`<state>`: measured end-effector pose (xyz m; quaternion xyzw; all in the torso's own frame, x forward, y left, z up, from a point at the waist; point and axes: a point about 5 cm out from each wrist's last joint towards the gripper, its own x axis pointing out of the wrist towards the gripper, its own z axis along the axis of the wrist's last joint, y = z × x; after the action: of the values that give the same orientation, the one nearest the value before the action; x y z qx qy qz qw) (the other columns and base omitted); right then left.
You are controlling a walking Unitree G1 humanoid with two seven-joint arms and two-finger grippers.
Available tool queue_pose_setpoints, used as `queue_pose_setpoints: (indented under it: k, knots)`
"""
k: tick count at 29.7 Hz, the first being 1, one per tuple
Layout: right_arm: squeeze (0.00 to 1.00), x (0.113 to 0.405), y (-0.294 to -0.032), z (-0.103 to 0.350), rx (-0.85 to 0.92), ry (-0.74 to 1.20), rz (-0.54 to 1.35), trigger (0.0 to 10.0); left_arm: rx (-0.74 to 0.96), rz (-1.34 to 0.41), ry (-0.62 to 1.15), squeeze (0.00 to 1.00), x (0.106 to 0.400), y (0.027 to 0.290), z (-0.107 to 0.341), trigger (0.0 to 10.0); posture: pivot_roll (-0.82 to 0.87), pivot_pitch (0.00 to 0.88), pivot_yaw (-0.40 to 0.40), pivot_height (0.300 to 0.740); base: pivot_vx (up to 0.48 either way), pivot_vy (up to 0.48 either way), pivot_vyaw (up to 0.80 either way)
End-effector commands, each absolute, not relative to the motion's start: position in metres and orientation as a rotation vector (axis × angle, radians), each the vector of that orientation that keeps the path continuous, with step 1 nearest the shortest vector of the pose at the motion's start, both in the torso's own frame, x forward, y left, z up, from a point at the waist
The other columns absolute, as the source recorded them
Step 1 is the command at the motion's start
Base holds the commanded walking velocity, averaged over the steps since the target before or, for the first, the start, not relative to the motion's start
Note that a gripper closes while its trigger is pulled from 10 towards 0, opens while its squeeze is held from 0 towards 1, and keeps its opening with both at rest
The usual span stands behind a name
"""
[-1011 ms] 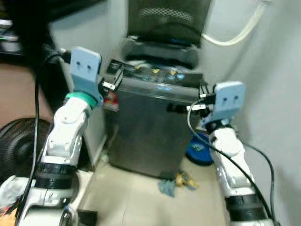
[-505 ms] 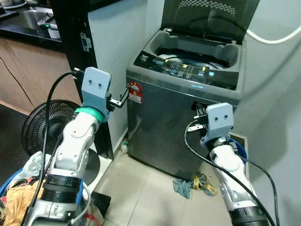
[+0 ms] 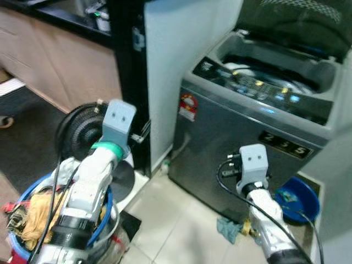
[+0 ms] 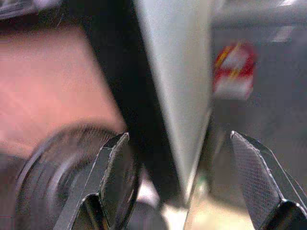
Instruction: Clothes washing
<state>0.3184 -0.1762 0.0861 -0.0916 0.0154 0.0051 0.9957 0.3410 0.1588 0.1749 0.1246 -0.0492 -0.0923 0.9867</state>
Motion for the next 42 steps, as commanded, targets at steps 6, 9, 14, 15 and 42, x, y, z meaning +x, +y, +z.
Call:
queue_pose_setpoints:
  k: [6, 9, 14, 15, 42]
  knots:
    - [0.0, 0.301, -0.187, 0.052, -0.165, 0.159, -0.03, 10.0, 0.278, -0.187, 0.018, 0.0, 0.331, 0.163, 0.137, 10.0, 0.1, 0.035, -0.001, 0.74, 0.0, 0.0, 0.79]
    - [0.0, 0.298, -0.189, 0.049, -0.17, 0.17, -0.033, 10.0, 0.283, -0.189, 0.041, 0.0, 0.327, 0.163, 0.129, 10.0, 0.1, 0.035, -0.001, 0.74, 0.0, 0.0, 0.79]
    - [0.0, 0.3, -0.189, 0.048, -0.174, 0.163, -0.031, 10.0, 0.286, -0.197, 0.043, 0.0, 0.327, 0.161, 0.127, 10.0, 0.1, 0.022, -0.001, 0.74, 0.0, 0.0, 0.79]
    - [0.0, 0.301, -0.19, 0.048, -0.174, 0.157, -0.03, 10.0, 0.29, -0.207, 0.039, 0.0, 0.327, 0.159, 0.127, 10.0, 0.1, 0.022, -0.001, 0.74, 0.0, 0.0, 0.79]
    - [0.0, 0.299, -0.176, 0.036, -0.214, 0.166, 0.049, 10.0, 0.287, -0.194, -0.003, 0.0, 0.331, 0.145, 0.125, 10.0, 0.09, 0.006, 0.003, 0.74, 0.196, 0.0, 0.47]
